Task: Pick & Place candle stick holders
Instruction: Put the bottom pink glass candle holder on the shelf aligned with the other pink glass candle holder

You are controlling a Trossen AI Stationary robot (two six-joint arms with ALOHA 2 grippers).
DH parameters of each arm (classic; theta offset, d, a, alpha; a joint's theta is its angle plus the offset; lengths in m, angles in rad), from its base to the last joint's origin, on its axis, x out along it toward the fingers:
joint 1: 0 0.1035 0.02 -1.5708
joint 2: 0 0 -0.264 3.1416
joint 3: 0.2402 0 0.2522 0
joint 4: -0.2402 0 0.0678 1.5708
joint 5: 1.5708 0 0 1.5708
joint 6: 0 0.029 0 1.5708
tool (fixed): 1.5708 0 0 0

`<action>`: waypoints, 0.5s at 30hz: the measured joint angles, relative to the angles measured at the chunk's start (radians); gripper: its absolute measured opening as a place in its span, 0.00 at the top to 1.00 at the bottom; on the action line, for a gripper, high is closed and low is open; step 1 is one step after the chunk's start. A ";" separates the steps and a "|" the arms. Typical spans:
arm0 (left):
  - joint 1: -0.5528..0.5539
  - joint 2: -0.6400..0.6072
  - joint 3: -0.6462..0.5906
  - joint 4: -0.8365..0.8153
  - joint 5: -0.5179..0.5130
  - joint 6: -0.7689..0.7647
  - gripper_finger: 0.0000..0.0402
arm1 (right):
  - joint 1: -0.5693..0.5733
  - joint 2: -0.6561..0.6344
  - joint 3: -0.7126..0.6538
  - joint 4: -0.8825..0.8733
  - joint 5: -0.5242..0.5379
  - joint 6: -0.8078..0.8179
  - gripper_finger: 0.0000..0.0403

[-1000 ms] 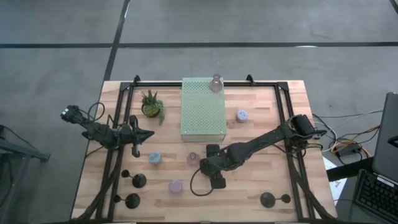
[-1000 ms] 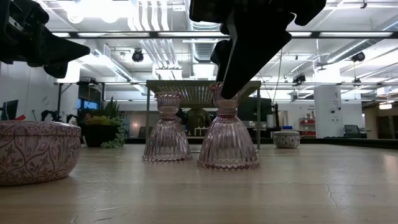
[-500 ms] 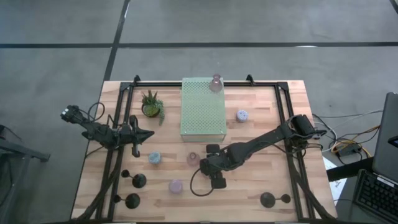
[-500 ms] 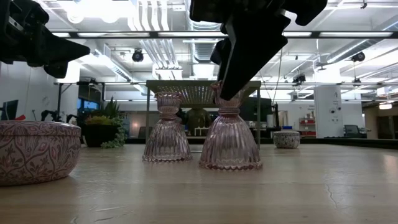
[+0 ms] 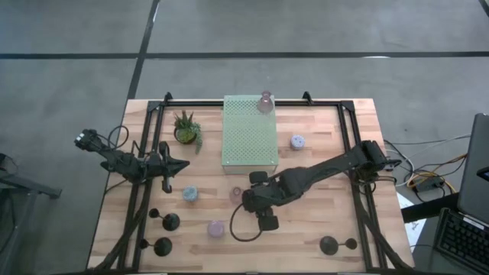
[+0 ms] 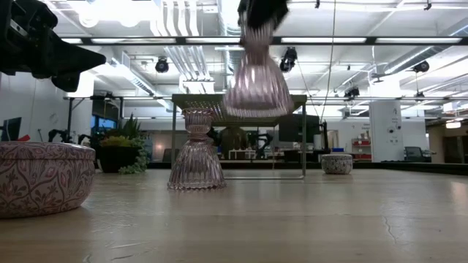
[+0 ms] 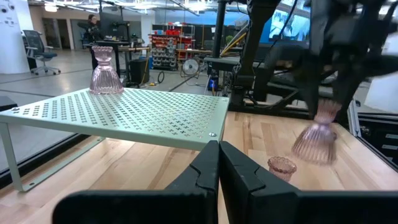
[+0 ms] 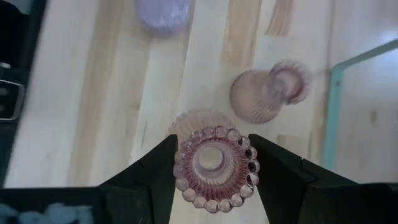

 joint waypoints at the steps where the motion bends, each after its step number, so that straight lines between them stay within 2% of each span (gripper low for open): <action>1: 0.000 0.000 0.000 0.000 0.000 0.000 0.97 | 0.000 0.000 0.030 -0.021 0.000 -0.012 0.56; 7: 0.000 0.000 0.000 0.000 0.000 0.000 0.97 | -0.018 0.000 0.208 -0.159 0.009 -0.071 0.56; 15: 0.000 0.000 0.000 0.000 0.000 0.000 0.97 | -0.092 -0.001 0.389 -0.317 0.079 -0.102 0.55</action>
